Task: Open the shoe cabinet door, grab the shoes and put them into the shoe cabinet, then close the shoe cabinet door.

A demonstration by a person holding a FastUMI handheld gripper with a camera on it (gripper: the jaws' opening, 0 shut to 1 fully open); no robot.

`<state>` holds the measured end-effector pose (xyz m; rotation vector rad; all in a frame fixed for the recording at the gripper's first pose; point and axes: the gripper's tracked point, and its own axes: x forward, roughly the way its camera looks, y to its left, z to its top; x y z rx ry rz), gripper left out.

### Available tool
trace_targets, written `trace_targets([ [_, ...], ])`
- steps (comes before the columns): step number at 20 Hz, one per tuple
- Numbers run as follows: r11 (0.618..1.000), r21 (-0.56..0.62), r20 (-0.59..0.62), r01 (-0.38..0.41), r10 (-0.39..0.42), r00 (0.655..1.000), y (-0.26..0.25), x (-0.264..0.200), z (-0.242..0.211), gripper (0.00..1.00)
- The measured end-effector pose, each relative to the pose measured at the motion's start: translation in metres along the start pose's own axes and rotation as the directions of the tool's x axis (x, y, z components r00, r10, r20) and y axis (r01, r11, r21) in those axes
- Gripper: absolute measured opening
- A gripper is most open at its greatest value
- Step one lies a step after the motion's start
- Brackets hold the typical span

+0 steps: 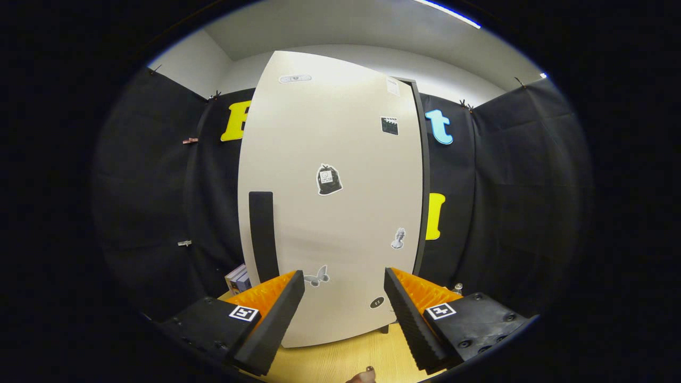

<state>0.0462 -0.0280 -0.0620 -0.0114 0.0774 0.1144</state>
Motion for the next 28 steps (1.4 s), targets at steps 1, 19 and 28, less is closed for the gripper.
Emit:
trace_targets([
  [1,1.000,-0.001,-0.002,0.002,-0.002,1.000,-0.001,-0.001,-0.001,0.98],
  [19,0.999,0.023,-0.002,0.022,-0.022,1.000,-0.020,-0.017,-0.002,0.98],
  [28,0.999,0.046,0.005,0.025,-0.025,1.000,-0.020,-0.015,0.000,0.98],
])
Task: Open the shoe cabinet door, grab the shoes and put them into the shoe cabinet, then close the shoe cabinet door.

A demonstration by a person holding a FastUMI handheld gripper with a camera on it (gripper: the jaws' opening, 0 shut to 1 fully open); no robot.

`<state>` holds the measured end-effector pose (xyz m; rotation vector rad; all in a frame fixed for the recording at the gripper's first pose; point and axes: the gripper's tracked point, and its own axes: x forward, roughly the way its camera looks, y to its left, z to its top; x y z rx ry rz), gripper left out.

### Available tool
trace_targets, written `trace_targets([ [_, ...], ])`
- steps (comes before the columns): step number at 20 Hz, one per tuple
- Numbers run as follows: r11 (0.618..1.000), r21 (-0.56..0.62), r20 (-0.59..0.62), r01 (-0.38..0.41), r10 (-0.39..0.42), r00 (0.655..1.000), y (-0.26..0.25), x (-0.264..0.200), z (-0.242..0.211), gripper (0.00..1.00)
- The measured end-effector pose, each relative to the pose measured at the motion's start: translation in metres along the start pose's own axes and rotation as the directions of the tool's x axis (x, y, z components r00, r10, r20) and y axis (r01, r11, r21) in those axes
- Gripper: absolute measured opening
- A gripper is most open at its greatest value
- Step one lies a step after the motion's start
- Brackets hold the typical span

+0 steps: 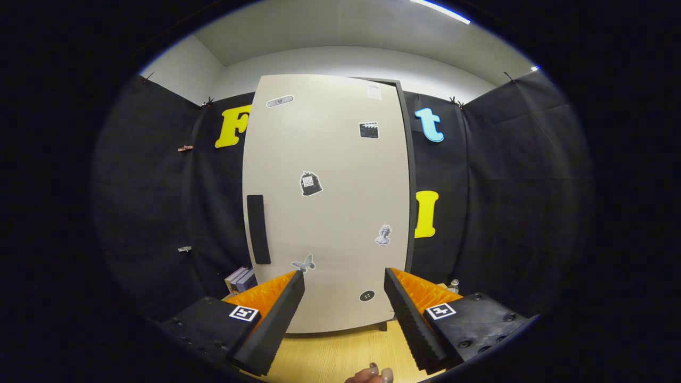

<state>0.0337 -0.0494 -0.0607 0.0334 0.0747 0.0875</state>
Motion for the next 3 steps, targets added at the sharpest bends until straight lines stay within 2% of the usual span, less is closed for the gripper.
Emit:
trace_targets([
  [3,1.000,0.011,0.005,0.001,-0.001,1.000,-0.0015,0.0003,0.0026,0.98],
])
